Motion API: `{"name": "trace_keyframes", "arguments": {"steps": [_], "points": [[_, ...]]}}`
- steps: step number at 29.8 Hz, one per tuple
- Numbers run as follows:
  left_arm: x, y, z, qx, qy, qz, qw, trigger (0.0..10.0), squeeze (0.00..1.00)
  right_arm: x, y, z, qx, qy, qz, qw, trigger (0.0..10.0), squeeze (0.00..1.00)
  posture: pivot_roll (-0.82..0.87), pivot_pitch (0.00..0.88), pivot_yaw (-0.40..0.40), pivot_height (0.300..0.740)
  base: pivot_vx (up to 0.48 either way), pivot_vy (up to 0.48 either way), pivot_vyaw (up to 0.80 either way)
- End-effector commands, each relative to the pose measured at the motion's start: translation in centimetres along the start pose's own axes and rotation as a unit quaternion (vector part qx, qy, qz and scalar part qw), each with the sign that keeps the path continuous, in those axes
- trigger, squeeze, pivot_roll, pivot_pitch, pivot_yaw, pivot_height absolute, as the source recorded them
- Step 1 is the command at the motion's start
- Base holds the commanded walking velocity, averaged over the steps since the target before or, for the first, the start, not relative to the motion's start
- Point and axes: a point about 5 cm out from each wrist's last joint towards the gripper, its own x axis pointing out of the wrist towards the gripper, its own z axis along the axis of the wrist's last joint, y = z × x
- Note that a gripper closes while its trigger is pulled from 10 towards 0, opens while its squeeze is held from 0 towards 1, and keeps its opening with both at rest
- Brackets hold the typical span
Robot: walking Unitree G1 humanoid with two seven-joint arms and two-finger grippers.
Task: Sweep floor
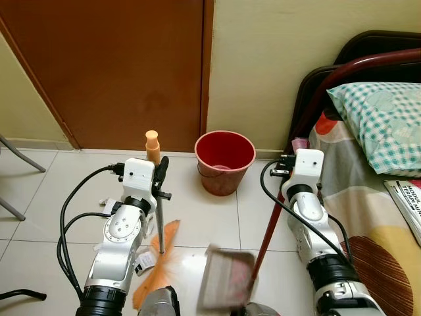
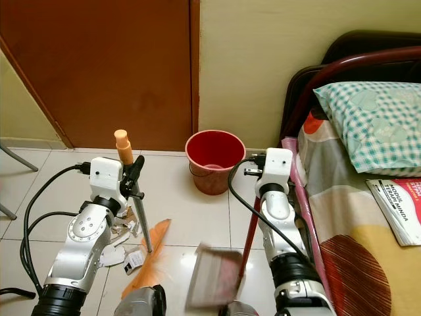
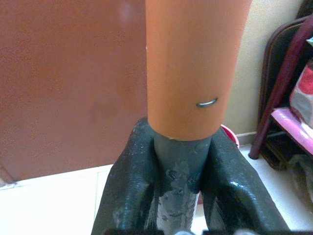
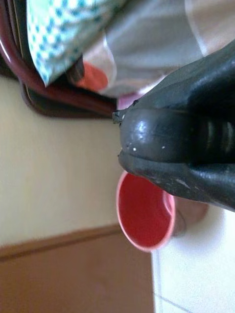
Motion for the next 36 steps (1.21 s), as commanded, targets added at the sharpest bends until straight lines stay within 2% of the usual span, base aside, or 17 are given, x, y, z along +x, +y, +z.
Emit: {"name": "trace_keyframes", "arguments": {"steps": [1, 5, 6, 8, 11, 15, 22, 25, 27, 30, 32, 33, 36], "points": [[0.6, -0.6, 1.0, -0.015, -0.016, -0.023, 0.999, 10.0, 0.0, 0.4, 0.3, 1.4, -0.011, -0.041, 0.006, 0.999, 10.0, 0.0, -0.01, 0.09, 0.007, 0.74, 0.0, 0.0, 0.0], [1.1, -1.2, 1.4, -0.019, -0.021, -0.041, 0.999, 10.0, 0.0, 0.9, 0.8, 1.6, -0.033, -0.042, -0.001, 0.999, 10.0, 0.0, -0.01, 0.09, 0.004, 0.74, 0.0, 0.0, 0.0], [1.3, -1.8, 1.8, -0.021, -0.028, -0.056, 0.998, 10.0, 0.0, 1.4, 1.1, 2.0, -0.04, -0.047, -0.01, 0.998, 10.0, 0.0, 0.0, 0.094, -0.007, 0.74, 0.0, 0.0, 0.0], [1.4, -2.0, 1.9, -0.021, -0.031, -0.061, 0.997, 10.0, 0.0, 1.6, 1.2, 2.1, -0.034, -0.049, -0.013, 0.998, 10.0, 0.0, 0.0, 0.093, -0.009, 0.74, 0.0, 0.0, 0.0], [1.2, -2.4, 2.1, -0.017, -0.035, -0.07, 0.997, 10.0, 0.0, 1.8, 2.2, 2.4, -0.011, -0.046, 0.014, 0.999, 10.0, 0.0, 0.0, 0.093, -0.014, 0.74, 0.0, 0.0, 0.0], [0.9, -2.3, 1.4, -0.015, -0.026, -0.067, 0.997, 10.0, 0.0, 1.6, 2.8, 1.0, -0.024, 0.0, 0.041, 0.999, 10.0, 0.0, -0.01, 0.095, -0.021, 0.74, 0.0, 0.0, 0.0], [1.2, -2.1, 1.5, -0.008, -0.027, -0.058, 0.998, 10.0, 0.0, 0.8, 3.7, -1.0, -0.024, 0.061, 0.09, 0.994, 10.0, 0.0, -0.02, 0.092, -0.023, 0.74, 0.0, 0.0, 0.0], [1.4, -2.1, 1.6, -0.009, -0.035, -0.059, 0.998, 10.0, 0.0, 0.4, 4.2, -1.1, -0.013, 0.068, 0.112, 0.991, 10.0, 0.0, -0.02, 0.09, -0.023, 0.74, 0.0, 0.0, 0.0], [1.4, -1.8, 1.6, -0.002, -0.033, -0.046, 0.998, 10.0, 0.0, 0.2, 4.7, -0.7, -0.011, 0.061, 0.138, 0.988, 10.0, 0.0, -0.03, 0.088, -0.024, 0.74, 0.0, 0.0, 0.0], [1.4, -1.4, 1.6, 0.001, -0.033, -0.03, 0.999, 10.0, 0.0, 0.2, 4.7, 0.1, 0.0, 0.041, 0.146, 0.988, 10.0, 0.0, -0.03, 0.088, -0.024, 0.74, 0.0, 0.0, 0.0], [1.4, -1.0, 1.6, 0.001, -0.032, -0.016, 0.999, 10.0, 0.0, 0.3, 4.6, 1.2, -0.007, 0.003, 0.151, 0.988, 10.0, 0.0, -0.03, 0.089, -0.025, 0.74, 0.0, 0.0, 0.0], [1.4, -0.7, 1.6, -0.003, -0.033, -0.008, 0.999, 10.0, 0.0, 0.3, 4.2, 2.4, -0.017, -0.038, 0.145, 0.989, 10.0, 0.0, -0.03, 0.089, -0.025, 0.74, 0.0, 0.0, 0.0], [1.1, -0.2, 1.9, -0.013, -0.044, -0.008, 0.999, 10.0, 0.0, 0.0, 3.3, 3.9, -0.012, -0.085, 0.134, 0.987, 10.0, 0.0, -0.03, 0.089, -0.026, 0.74, 0.0, 0.0, 0.0]]}}
